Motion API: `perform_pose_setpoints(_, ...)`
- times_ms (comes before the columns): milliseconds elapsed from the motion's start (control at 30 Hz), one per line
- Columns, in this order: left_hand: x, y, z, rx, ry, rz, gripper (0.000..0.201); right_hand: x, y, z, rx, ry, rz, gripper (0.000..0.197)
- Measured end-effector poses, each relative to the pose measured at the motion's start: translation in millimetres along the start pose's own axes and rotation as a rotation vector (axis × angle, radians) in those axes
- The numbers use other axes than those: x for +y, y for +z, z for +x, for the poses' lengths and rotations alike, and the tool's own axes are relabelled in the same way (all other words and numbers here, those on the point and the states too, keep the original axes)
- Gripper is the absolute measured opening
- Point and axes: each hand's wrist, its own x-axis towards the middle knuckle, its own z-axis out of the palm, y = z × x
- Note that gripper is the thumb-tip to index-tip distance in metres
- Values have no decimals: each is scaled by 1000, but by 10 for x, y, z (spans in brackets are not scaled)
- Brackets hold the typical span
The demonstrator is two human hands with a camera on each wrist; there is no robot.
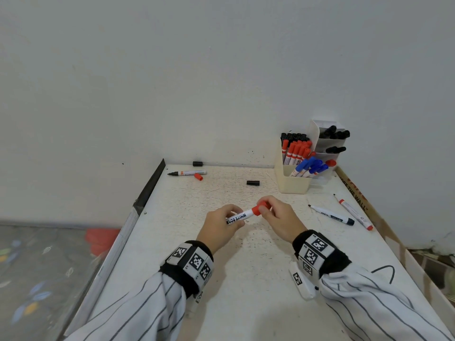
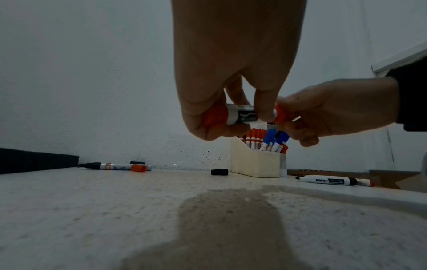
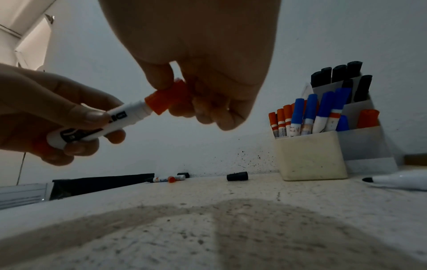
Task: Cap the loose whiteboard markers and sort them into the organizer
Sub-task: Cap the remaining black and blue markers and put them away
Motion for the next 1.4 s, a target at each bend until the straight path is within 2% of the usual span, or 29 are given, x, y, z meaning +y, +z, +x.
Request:
perform_pose_setpoints(167,9,-14,-8,-20,20,-54,19,6,10,-4,54,40,180,16)
perform_pose_setpoints(333,-8,-11,-7,-10,26,-59,18,12,-11,-16,-20,27,183,12)
perform_pose_setpoints(667,3,40,9,36,34,-78,17,34,-16,-24,85,72,248,14)
perform_pose_setpoints(867,-14,14,16,7,25,-68,18,26,-16,-27,70,66,266,14)
perform_pose_setpoints(1000,-36,26,10,36,44,-57,18,14,24,-15,-5,79,227,12)
perform_pose_setpoints(1167,-46,31,1,38,46,-22,20,-16,25,-5,-16,92,224,9)
perform_pose_setpoints(1300,-57,-2,17,-43,55,71,24,8,3,-1,-61,69,172,14)
perform_pose_setpoints(1400,-32,-11,41,-94,64,141,24,-29,2,-10,-78,67,183,11)
